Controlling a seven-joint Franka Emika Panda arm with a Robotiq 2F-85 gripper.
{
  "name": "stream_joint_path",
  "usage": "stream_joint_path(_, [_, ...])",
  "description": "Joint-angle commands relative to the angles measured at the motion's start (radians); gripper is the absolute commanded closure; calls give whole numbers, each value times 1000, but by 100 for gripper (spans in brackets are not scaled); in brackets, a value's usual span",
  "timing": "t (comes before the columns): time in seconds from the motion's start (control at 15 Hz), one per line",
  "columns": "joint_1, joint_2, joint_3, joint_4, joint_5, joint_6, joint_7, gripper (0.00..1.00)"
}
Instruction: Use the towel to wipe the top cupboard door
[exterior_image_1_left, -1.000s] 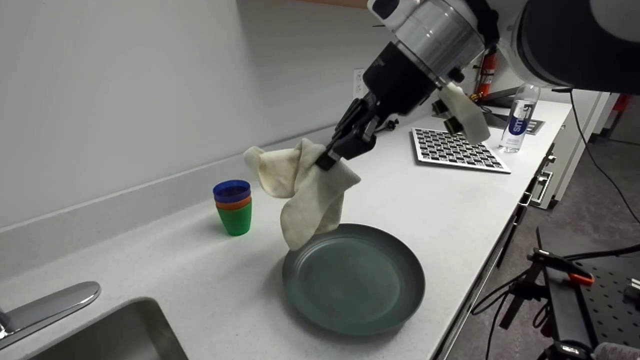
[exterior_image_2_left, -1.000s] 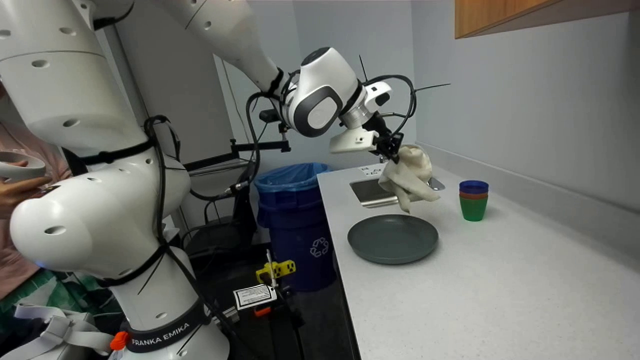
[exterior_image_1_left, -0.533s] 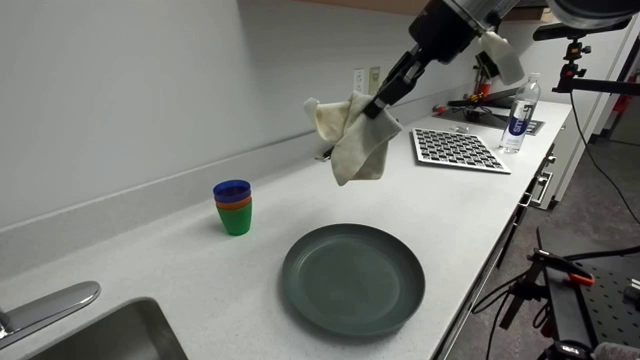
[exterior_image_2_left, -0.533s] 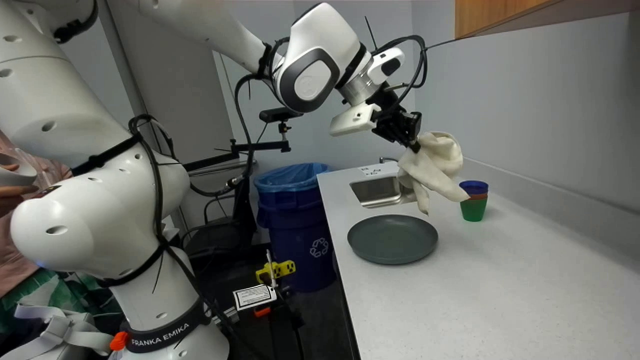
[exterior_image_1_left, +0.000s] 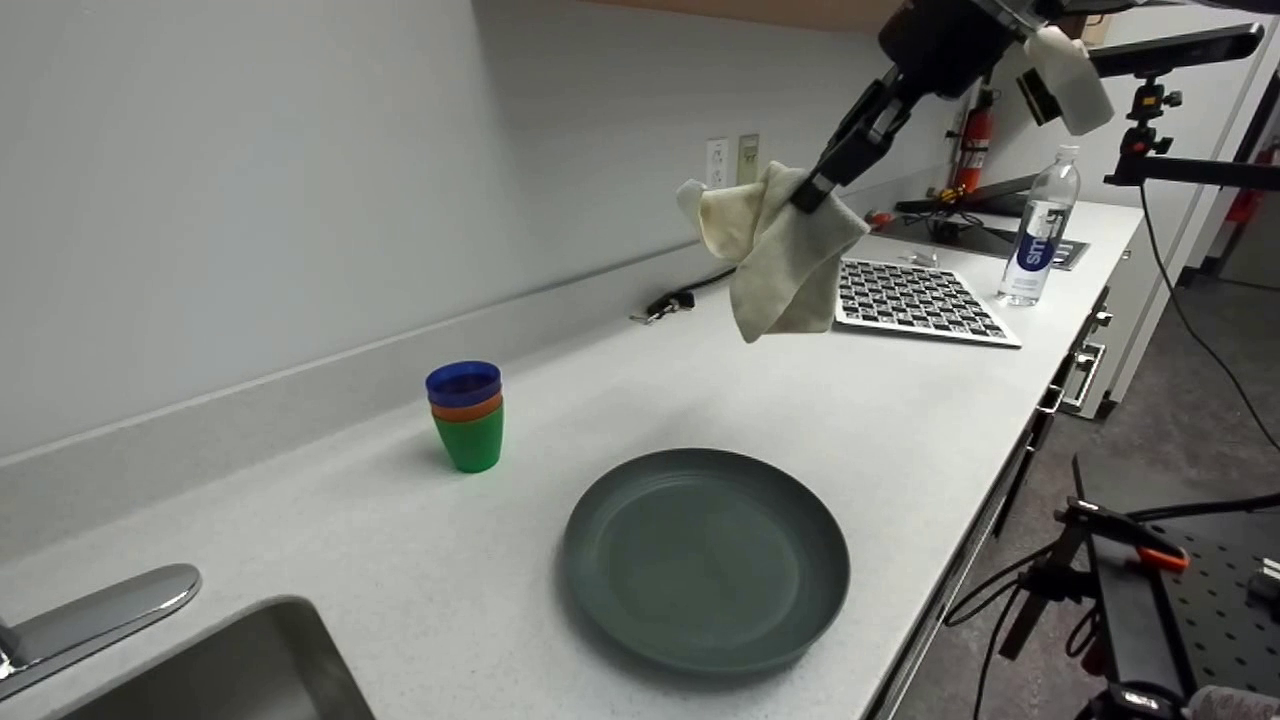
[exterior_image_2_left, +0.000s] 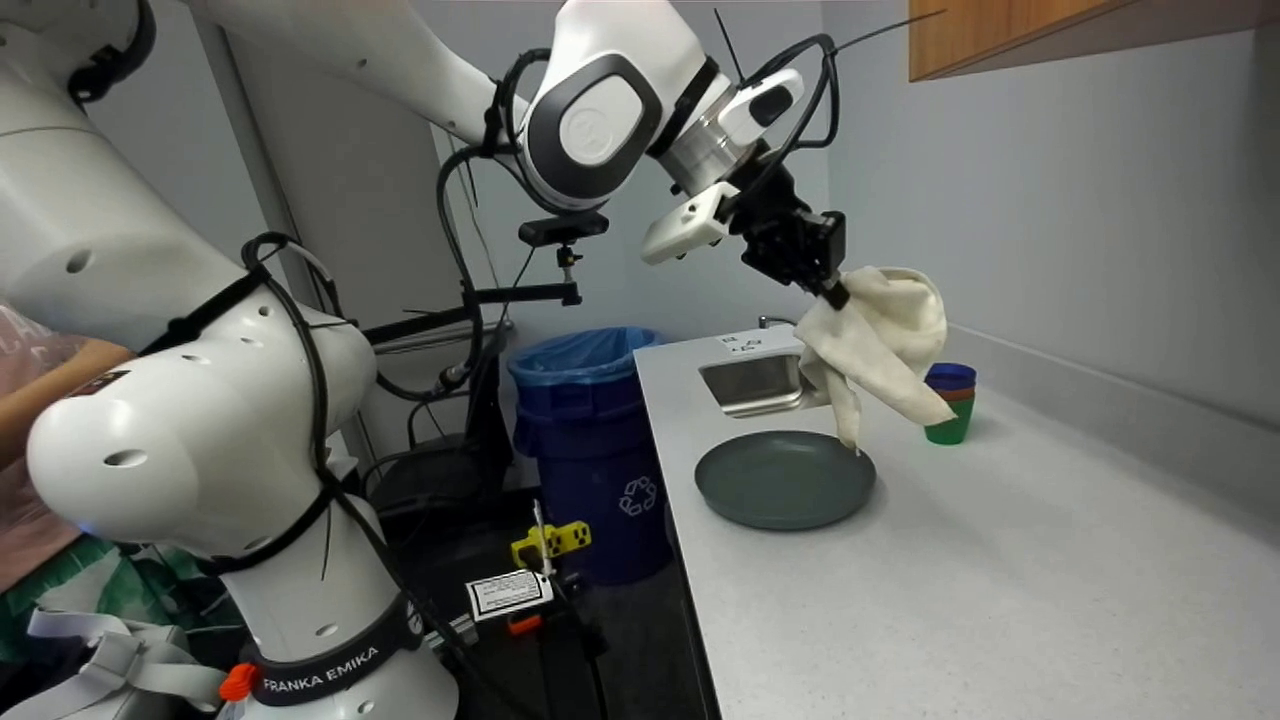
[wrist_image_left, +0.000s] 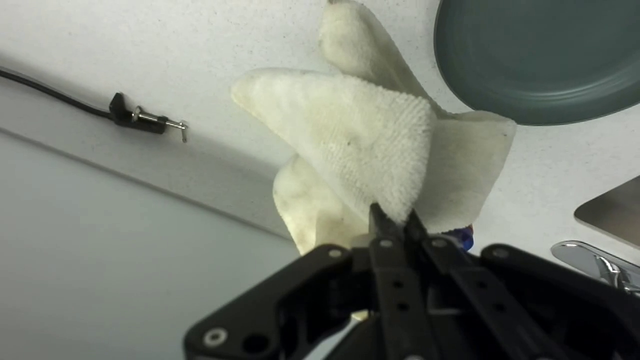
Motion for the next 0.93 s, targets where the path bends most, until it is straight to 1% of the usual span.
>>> stream_joint_path(0.0, [82,11,-95,-2,-111,1,78,94])
stream_joint_path(0.2, [83,11,-94,-3,-111,1,78,94])
stream_joint_path(0.27, [83,11,-94,-3,-111,1,78,98])
stream_joint_path(0.33, [39,-1,-66,5,-168,-41,127,98])
stream_joint_path(0.4, [28,-6,-68,11,-221,-61,167,98])
stream_joint_path(0.47, [2,-17,-64,20,-283,-107,215,98])
stream_joint_path(0.6, [-5,-39,-88,44,-363,-209,275,98])
stream_joint_path(0.67, [-2,-52,-102,56,-397,-264,296,98])
stream_joint_path(0.87, [23,-68,-168,121,-468,-456,295,98])
